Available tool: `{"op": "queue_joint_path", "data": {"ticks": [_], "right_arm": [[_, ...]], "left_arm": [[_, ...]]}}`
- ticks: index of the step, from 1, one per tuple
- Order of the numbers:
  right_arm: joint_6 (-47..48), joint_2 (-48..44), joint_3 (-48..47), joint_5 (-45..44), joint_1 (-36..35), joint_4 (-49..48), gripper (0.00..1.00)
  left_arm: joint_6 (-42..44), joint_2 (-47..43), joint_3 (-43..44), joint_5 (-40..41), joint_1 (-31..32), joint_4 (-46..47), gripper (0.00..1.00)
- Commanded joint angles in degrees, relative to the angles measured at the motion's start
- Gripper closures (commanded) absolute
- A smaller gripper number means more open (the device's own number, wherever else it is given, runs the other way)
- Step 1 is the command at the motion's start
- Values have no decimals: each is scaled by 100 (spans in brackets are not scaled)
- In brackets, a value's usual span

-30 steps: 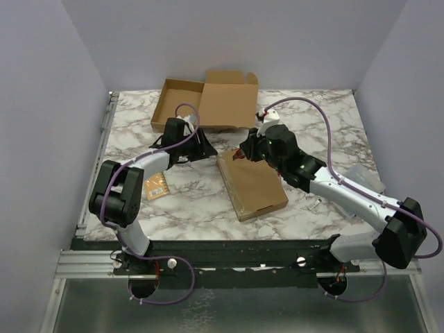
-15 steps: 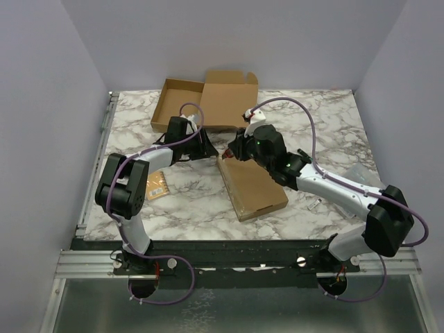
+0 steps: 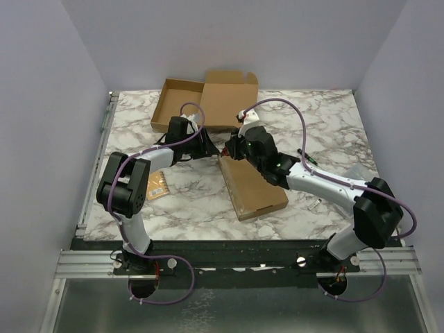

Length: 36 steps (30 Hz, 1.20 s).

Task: Unpack the express box
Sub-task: Cut the express box at the center of the board.

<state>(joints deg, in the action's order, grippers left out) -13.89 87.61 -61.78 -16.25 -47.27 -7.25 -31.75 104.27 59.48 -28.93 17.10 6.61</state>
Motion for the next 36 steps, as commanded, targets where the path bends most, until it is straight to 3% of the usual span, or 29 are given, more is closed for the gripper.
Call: {"op": "queue_joint_path", "data": {"ticks": [1, 36], "right_arm": [[46, 168, -218, -335, -63, -381, 100], [295, 546, -187, -686, -328, -278, 100]], "left_arm": [[-22, 102, -111, -34, 12, 97, 52], [-7, 94, -121, 9, 14, -28, 53]]}}
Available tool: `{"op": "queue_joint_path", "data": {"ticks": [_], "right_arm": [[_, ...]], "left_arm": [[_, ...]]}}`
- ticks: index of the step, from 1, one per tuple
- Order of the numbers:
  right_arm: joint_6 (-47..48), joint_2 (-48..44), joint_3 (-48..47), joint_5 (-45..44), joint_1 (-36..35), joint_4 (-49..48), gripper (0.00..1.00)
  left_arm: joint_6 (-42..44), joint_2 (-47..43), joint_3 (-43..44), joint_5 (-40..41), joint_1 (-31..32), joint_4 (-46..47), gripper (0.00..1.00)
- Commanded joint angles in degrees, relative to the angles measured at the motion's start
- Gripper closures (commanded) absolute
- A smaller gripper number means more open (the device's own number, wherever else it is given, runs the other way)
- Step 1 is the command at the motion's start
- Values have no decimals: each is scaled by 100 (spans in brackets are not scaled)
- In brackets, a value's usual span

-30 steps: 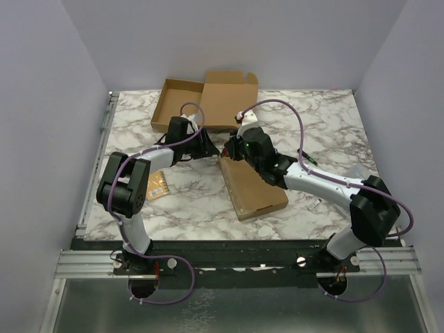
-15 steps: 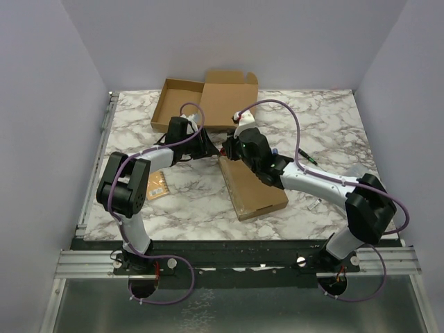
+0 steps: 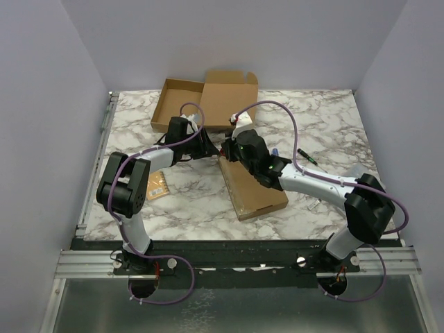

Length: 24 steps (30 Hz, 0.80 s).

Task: Unpack the express box
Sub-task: Cut the express box at the center of the board.

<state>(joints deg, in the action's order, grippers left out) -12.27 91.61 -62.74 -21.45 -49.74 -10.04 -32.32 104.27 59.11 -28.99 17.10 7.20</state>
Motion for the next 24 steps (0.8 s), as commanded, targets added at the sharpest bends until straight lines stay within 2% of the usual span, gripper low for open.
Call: {"op": "queue_joint_path", "data": {"ticks": [1, 14, 24], "right_arm": [[150, 144, -82, -166, -100, 42, 100], [198, -206, 166, -226, -335, 448, 100], [-223, -65, -80, -627, -487, 987, 100]], "left_arm": [[50, 101, -80, 23, 13, -93, 53], [37, 198, -58, 238, 13, -228, 54], [6, 218, -57, 315, 15, -294, 55]]}}
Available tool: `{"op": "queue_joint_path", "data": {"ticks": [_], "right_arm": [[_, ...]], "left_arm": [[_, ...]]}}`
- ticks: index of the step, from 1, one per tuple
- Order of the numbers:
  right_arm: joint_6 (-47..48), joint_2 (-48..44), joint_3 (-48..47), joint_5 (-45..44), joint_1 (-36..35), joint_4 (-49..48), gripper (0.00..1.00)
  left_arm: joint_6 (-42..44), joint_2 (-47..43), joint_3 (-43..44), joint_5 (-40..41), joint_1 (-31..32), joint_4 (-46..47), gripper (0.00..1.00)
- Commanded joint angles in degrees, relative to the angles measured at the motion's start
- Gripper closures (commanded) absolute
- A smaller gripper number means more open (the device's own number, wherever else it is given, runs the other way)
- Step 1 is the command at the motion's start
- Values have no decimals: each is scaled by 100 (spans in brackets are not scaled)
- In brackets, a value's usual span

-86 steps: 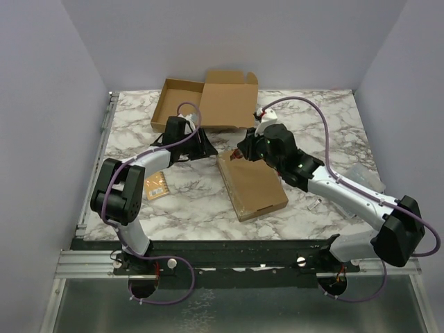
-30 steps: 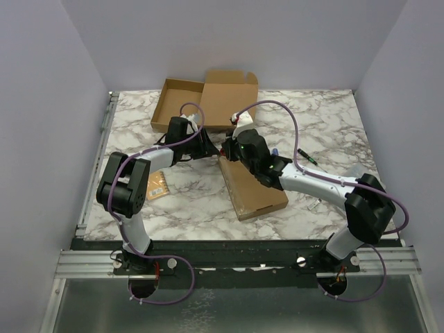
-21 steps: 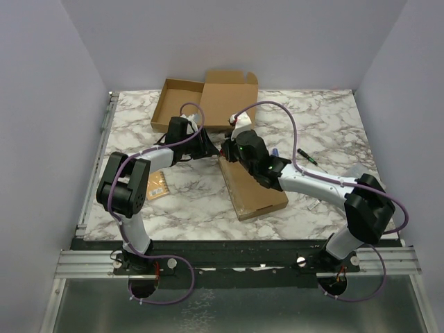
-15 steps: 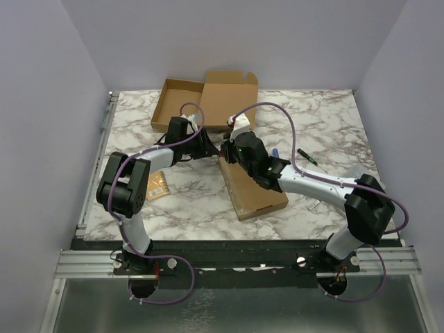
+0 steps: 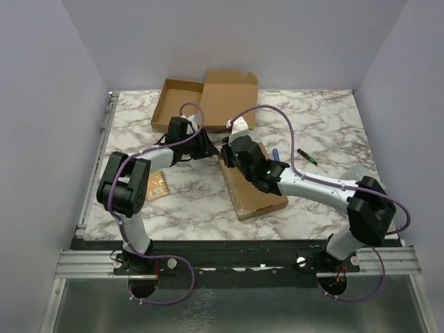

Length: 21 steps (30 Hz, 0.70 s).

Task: Unpack the express box
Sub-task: Cut the express box at the center of the board.

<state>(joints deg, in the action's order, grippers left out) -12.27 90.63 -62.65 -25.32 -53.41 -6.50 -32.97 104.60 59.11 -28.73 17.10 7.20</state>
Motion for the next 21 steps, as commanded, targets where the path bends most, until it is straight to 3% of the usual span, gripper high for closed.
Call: {"op": "queue_joint_path", "data": {"ticks": [1, 11, 21], "right_arm": [[-232, 52, -101, -243, -118, 764, 100], [-709, 188, -575, -265, -161, 2031, 100], [-796, 200, -551, 98, -177, 2198, 100]], "left_arm": [[65, 184, -58, 301, 19, -300, 55], [54, 166, -84, 577, 14, -360, 56], [36, 158, -101, 613, 20, -369, 56]]}}
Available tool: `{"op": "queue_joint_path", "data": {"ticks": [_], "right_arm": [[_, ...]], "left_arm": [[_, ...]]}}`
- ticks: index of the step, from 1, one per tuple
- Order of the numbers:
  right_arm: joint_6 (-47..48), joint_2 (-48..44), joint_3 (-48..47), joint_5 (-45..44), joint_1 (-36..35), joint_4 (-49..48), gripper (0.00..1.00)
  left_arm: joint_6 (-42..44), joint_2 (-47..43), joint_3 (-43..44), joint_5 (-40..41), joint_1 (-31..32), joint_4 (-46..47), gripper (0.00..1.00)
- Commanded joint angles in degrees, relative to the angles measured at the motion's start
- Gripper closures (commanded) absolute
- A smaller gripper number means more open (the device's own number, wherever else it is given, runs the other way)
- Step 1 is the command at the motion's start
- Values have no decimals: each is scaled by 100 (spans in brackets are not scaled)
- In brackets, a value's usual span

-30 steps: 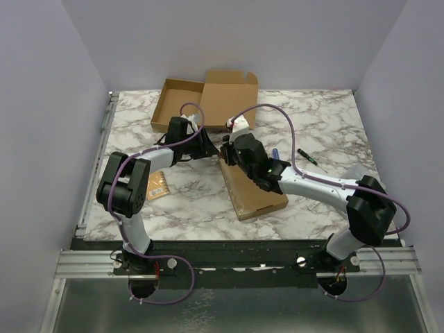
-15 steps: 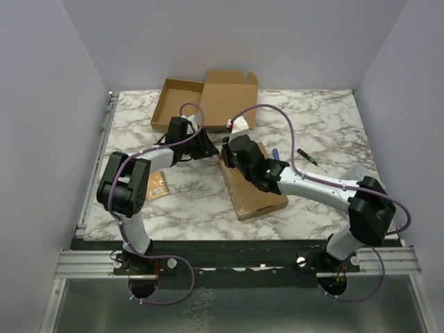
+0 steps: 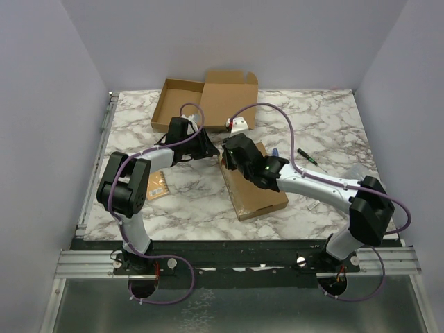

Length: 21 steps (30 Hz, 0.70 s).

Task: Unpack the express box
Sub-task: Cut the express box at the center of the board.

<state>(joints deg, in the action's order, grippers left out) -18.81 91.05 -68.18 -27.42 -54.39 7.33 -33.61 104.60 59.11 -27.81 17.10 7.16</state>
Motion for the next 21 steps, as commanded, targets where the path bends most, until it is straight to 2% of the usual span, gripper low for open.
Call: {"op": "queue_joint_path", "data": {"ticks": [1, 12, 21], "right_arm": [[-166, 152, -2, 323, -99, 855, 100], [-525, -74, -71, 59, -454, 1664, 100], [-1125, -212, -230, -512, -1056, 2702, 100]], "left_arm": [[93, 158, -102, 530, 22, -365, 56], [82, 166, -97, 625, 22, -389, 56], [81, 169, -75, 722, 23, -435, 56]]}}
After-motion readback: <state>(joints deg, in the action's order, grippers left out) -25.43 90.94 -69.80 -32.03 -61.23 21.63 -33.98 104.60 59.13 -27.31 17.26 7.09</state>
